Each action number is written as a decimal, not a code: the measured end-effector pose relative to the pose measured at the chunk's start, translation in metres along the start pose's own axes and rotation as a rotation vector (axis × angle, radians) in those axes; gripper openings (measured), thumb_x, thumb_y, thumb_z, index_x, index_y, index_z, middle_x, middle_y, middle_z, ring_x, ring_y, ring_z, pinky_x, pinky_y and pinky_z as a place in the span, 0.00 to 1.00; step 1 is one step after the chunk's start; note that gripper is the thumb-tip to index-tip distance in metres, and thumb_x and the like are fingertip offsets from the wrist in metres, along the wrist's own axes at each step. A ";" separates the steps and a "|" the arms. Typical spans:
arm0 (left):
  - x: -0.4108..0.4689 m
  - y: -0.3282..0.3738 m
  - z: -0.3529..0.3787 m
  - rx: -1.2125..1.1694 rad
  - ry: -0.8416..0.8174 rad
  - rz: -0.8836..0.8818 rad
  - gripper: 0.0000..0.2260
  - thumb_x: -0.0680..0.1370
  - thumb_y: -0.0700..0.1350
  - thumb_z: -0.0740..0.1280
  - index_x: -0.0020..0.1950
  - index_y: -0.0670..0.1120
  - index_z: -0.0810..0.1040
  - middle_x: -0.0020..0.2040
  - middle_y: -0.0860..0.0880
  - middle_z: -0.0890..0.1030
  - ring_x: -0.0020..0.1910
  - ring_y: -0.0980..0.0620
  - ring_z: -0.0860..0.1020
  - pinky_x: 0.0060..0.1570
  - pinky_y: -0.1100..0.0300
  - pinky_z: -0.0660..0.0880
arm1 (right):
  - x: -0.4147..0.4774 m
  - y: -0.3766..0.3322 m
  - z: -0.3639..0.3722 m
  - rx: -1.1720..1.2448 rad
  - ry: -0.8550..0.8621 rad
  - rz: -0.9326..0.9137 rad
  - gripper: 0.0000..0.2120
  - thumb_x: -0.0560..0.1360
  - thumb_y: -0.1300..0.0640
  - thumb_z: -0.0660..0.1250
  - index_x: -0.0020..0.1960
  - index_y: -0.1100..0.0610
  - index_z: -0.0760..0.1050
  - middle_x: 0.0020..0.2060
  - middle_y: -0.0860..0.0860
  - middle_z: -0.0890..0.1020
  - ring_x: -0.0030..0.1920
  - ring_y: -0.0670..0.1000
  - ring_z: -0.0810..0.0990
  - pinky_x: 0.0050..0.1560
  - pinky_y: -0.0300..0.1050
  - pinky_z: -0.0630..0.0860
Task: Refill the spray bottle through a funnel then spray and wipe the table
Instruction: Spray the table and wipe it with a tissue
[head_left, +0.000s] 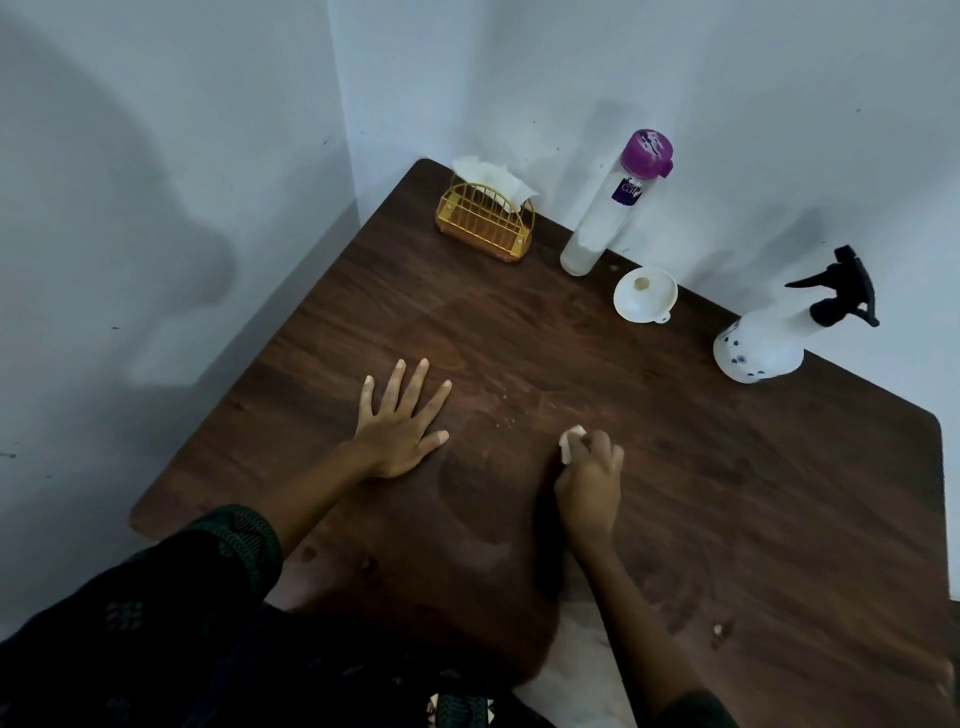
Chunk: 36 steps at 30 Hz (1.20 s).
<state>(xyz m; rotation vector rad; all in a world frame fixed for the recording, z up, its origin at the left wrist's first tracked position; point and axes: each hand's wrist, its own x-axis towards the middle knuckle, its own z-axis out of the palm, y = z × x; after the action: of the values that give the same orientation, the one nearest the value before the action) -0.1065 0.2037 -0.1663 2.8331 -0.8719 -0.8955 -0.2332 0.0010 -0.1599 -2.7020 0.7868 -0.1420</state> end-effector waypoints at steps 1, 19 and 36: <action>0.000 0.000 0.000 -0.003 0.000 0.002 0.29 0.80 0.62 0.47 0.75 0.57 0.35 0.75 0.49 0.29 0.74 0.45 0.30 0.69 0.38 0.34 | 0.007 -0.014 0.003 0.013 -0.020 -0.020 0.14 0.71 0.70 0.62 0.55 0.64 0.78 0.51 0.59 0.77 0.48 0.60 0.72 0.37 0.52 0.77; 0.001 -0.002 -0.001 0.005 -0.036 0.005 0.29 0.80 0.61 0.47 0.75 0.57 0.34 0.74 0.49 0.28 0.73 0.45 0.28 0.69 0.38 0.34 | 0.024 -0.009 0.002 0.039 -0.065 -0.039 0.14 0.73 0.68 0.63 0.57 0.63 0.78 0.51 0.58 0.76 0.50 0.59 0.72 0.40 0.49 0.75; 0.002 -0.005 -0.005 -0.102 -0.079 0.015 0.32 0.80 0.54 0.52 0.75 0.51 0.34 0.74 0.51 0.27 0.72 0.48 0.27 0.68 0.40 0.30 | -0.014 -0.002 0.003 -0.015 -0.125 -0.342 0.11 0.71 0.62 0.69 0.53 0.56 0.79 0.47 0.50 0.78 0.46 0.51 0.72 0.35 0.42 0.74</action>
<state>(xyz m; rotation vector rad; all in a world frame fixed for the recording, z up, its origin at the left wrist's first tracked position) -0.0997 0.2058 -0.1640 2.7183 -0.8285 -1.0248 -0.2432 0.0110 -0.1620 -2.8052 0.2873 -0.0443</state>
